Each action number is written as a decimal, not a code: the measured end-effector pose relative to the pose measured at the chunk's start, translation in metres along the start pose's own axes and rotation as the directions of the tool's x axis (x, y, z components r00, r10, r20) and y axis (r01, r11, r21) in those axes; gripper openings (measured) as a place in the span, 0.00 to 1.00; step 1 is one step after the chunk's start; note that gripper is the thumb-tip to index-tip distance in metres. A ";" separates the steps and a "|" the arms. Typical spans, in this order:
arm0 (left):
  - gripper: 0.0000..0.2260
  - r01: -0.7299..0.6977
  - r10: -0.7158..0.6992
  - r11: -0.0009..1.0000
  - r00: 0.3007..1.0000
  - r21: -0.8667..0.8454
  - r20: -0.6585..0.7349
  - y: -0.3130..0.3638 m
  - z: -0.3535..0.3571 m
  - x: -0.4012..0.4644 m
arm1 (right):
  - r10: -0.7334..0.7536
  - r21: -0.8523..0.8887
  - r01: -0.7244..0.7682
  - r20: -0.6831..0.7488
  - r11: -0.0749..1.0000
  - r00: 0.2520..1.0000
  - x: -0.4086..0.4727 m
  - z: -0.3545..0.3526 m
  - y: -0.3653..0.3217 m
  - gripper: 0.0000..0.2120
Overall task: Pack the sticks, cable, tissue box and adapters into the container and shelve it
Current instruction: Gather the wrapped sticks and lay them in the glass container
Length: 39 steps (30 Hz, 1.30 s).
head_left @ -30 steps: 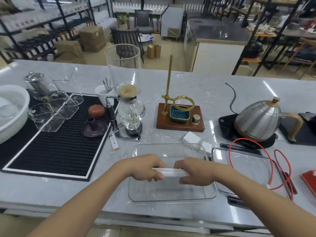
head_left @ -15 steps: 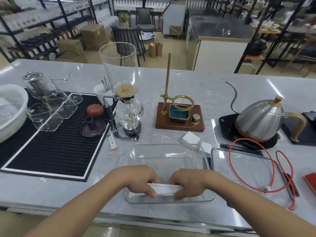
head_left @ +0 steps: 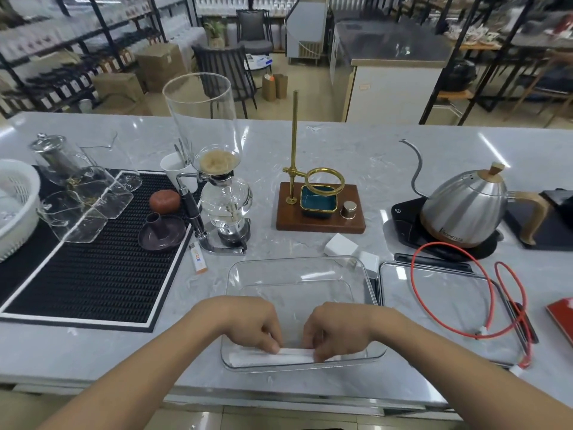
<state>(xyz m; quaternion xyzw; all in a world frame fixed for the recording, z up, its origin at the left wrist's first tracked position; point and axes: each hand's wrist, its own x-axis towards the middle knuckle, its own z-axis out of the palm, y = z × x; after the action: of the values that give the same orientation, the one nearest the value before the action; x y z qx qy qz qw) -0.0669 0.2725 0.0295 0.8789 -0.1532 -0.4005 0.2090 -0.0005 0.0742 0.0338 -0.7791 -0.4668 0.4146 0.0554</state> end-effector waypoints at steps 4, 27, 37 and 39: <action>0.10 0.028 -0.028 1.000 1.000 -0.010 -0.014 0.000 0.001 0.001 | 0.024 0.039 -0.024 -0.009 0.999 1.000 -0.001 -0.003 0.004 0.10; 0.11 0.172 -0.168 0.985 0.980 0.026 -0.107 0.010 0.011 0.012 | 0.058 0.076 -0.052 -0.083 0.996 0.995 0.015 0.012 0.001 0.08; 0.15 0.184 -0.184 0.983 0.981 -0.006 -0.053 0.008 0.007 0.012 | 0.027 0.022 -0.025 -0.074 0.999 0.997 0.008 0.006 0.002 0.13; 0.14 0.181 -0.181 0.983 0.981 -0.001 -0.066 0.009 0.009 0.014 | 0.021 0.024 -0.019 -0.080 1.000 0.997 0.009 0.008 0.003 0.13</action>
<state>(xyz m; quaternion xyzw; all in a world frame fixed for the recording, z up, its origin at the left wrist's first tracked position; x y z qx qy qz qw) -0.0661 0.2565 0.0193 0.9024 -0.0667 -0.3884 0.1746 -0.0021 0.0774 0.0217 -0.7992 -0.4515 0.3888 0.0791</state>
